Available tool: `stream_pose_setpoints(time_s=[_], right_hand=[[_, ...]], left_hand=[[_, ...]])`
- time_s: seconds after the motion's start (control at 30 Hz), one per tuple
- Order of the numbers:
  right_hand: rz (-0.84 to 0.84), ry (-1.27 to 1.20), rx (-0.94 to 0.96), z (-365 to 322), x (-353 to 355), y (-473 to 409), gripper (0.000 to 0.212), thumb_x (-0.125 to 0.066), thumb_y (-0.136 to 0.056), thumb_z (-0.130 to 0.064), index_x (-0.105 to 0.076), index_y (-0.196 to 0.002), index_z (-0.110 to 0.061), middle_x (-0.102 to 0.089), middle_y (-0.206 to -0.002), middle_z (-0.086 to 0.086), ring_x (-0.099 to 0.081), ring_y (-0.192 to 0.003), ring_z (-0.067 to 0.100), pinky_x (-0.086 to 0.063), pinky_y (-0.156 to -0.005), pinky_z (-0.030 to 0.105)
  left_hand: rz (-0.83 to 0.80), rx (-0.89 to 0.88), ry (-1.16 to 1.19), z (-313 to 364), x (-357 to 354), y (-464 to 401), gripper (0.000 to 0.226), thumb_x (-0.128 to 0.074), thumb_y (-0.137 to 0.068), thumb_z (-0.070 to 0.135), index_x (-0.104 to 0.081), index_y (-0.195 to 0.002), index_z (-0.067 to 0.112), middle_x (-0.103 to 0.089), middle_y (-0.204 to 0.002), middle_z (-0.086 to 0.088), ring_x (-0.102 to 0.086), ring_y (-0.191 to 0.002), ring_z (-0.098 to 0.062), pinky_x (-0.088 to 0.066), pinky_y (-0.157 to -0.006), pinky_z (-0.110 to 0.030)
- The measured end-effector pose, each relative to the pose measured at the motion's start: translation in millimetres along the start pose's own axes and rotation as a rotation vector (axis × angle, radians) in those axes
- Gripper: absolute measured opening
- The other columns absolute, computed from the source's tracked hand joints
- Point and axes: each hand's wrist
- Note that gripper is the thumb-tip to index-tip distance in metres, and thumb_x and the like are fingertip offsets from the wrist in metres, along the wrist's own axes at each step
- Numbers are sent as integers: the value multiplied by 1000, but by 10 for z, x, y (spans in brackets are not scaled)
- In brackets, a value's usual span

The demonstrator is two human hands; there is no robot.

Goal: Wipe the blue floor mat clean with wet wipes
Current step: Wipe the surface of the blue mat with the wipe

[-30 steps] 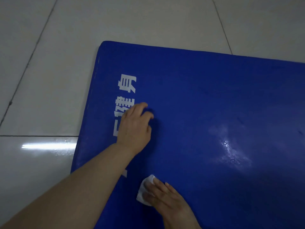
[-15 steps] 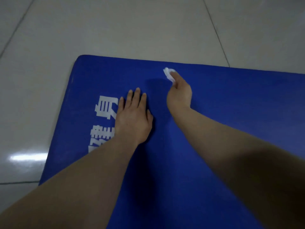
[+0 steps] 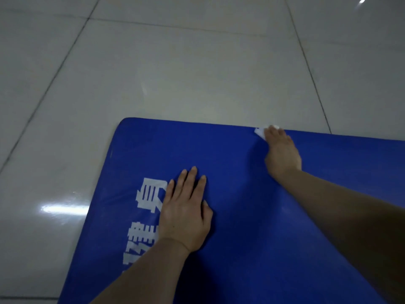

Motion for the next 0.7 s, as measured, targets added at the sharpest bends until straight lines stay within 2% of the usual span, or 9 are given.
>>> stream_pose_setpoints(time_s=[0.07,0.13,0.43,0.5,0.57,0.6,0.63,0.7], right_hand=[[-9,-36,-52,70,-83,10,71,-41,-87,10,-18,-151,-12,-12,-158,3,-10,-145,21,-15,-118,33],[17,-122,-87,60,-189,11,68,-36,-90,8,-16,-152,-12,-10,-159,2,-4,-147,20,-5,-120,33],[115,-176,-83,73,-325,23,62,-34,-93,-3,-17,-152,-12,-9,-160,0,0,-148,19,2,-119,31],[99,-176,-72,73,-307,17,62,-34,-94,-6,-15,-152,-11,-8,-160,1,1,-148,20,3,-119,32],[65,-160,-70,67,-280,24,62,-33,-94,-7,-11,-152,-11,-5,-161,1,3,-148,19,6,-118,31],[49,-157,-68,63,-261,24,62,-32,-94,-7,-10,-152,-11,-4,-161,1,4,-148,19,7,-118,31],[38,-160,-66,61,-244,22,63,-32,-94,-7,-10,-152,-11,-4,-161,1,4,-148,19,7,-118,31],[32,-172,-77,56,-219,22,63,-33,-93,-6,-11,-152,-11,-5,-161,1,3,-148,19,7,-118,31]], left_hand=[[-15,4,-12,5,6,-7,56,-31,-88,33,-52,-136,13,-40,-150,-7,-34,-139,-24,-19,-111,-43],[-24,6,-39,12,0,-10,56,-31,-89,33,-51,-138,13,-38,-151,-7,-30,-140,-23,-19,-111,-43],[-122,53,-106,42,49,-30,58,-30,-91,35,-42,-144,15,-24,-156,0,-17,-143,-16,-9,-115,-36],[-155,98,-111,126,116,-46,62,-25,-90,37,-34,-148,17,-8,-157,6,-7,-145,-12,-3,-118,-31],[-243,161,-95,199,232,-105,60,-26,-96,35,-13,-154,23,16,-153,14,10,-145,-8,4,-119,-31],[-321,190,-124,231,315,-151,60,-29,-99,32,-6,-154,25,22,-153,14,13,-145,-9,3,-119,-33],[-394,209,-172,269,407,-199,61,-31,-100,30,-3,-154,26,21,-155,13,12,-146,-10,2,-120,-36],[-432,198,-224,310,544,-275,58,-32,-101,30,-9,-154,26,10,-160,8,5,-147,-12,1,-120,-37]])
Point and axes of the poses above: each hand's wrist, its own y-axis away from the middle knuckle, its own x-axis out of the back of the hand, z = x × y
